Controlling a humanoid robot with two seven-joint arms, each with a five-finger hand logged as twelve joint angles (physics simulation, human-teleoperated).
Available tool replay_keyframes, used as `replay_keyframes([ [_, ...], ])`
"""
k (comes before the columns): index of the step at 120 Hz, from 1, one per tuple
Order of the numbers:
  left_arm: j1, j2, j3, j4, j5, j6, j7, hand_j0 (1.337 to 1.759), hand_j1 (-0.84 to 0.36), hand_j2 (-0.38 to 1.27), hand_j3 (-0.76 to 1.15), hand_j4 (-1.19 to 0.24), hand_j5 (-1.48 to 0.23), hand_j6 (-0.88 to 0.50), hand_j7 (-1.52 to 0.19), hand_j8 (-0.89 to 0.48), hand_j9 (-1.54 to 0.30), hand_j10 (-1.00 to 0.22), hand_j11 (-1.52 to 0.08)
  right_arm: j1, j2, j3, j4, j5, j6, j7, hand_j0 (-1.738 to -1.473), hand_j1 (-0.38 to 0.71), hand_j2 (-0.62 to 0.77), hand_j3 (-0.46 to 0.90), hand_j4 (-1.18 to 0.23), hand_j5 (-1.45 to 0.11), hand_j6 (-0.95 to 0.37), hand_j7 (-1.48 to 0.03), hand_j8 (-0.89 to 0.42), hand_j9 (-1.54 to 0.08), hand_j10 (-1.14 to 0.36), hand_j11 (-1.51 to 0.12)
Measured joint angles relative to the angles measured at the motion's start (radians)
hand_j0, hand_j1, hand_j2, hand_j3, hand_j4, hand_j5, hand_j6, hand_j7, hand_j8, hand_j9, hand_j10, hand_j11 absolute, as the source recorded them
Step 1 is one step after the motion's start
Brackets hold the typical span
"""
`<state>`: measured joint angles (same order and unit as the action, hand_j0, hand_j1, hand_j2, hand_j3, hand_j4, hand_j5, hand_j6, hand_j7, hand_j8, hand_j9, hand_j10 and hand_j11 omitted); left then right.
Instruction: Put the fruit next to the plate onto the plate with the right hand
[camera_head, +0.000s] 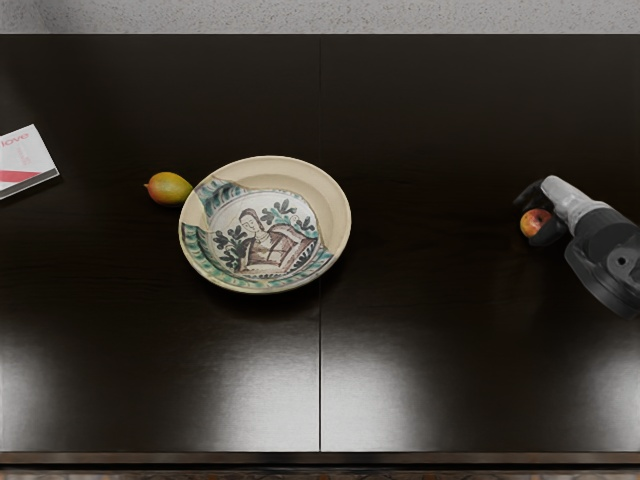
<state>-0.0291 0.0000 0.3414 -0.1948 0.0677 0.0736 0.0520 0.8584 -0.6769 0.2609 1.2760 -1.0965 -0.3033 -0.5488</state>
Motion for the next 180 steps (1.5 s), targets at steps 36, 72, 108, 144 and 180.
replay_keyframes([
  [36,0.000,0.000,0.000,0.000,0.000,0.000,0.000,1.658,0.07,0.05,0.00,-0.23,-0.30,-0.23,-0.30,-0.23,-0.30,-0.23,-0.30,0.003,-0.005,0.001,0.007,0.007,0.006,-0.004,-1.656,0.24,0.02,0.00,-0.56,-0.70,-0.49,-0.71,-0.38,-0.72,-0.52,-0.72],
  [72,0.000,0.000,0.000,0.000,0.000,0.000,0.000,1.658,0.07,0.05,0.00,-0.23,-0.30,-0.23,-0.30,-0.23,-0.30,-0.23,-0.30,0.008,-0.043,0.013,0.054,0.036,0.009,-0.003,-1.657,0.24,0.14,0.00,-0.57,-0.74,-0.54,-0.74,-0.42,-0.75,-0.56,-0.75],
  [108,0.000,0.000,0.000,0.000,0.000,0.000,0.000,1.658,0.07,0.05,0.00,-0.23,-0.30,-0.23,-0.30,-0.23,-0.30,-0.23,-0.30,0.039,-0.102,0.023,0.148,0.060,0.009,-0.003,-1.658,0.24,0.18,0.00,-0.57,-0.76,-0.55,-0.75,-0.43,-0.76,-0.57,-0.76],
  [144,0.000,0.000,0.000,0.000,0.000,0.000,0.000,1.658,0.07,0.05,0.00,-0.23,-0.30,-0.23,-0.30,-0.23,-0.30,-0.23,-0.30,0.076,-0.124,0.044,0.258,0.074,0.011,-0.005,-1.658,0.25,0.20,0.00,-0.57,-0.76,-0.57,-0.75,-0.44,-0.76,-0.58,-0.76],
  [180,0.000,0.000,0.000,0.000,0.000,0.000,0.000,1.658,0.07,0.05,0.00,-0.23,-0.30,-0.23,-0.30,-0.23,-0.30,-0.23,-0.30,0.110,-0.075,0.045,0.298,0.075,0.012,-0.048,-1.658,0.27,0.23,0.00,-0.58,-0.78,-0.56,-0.77,-0.43,-0.77,-0.56,-0.76],
])
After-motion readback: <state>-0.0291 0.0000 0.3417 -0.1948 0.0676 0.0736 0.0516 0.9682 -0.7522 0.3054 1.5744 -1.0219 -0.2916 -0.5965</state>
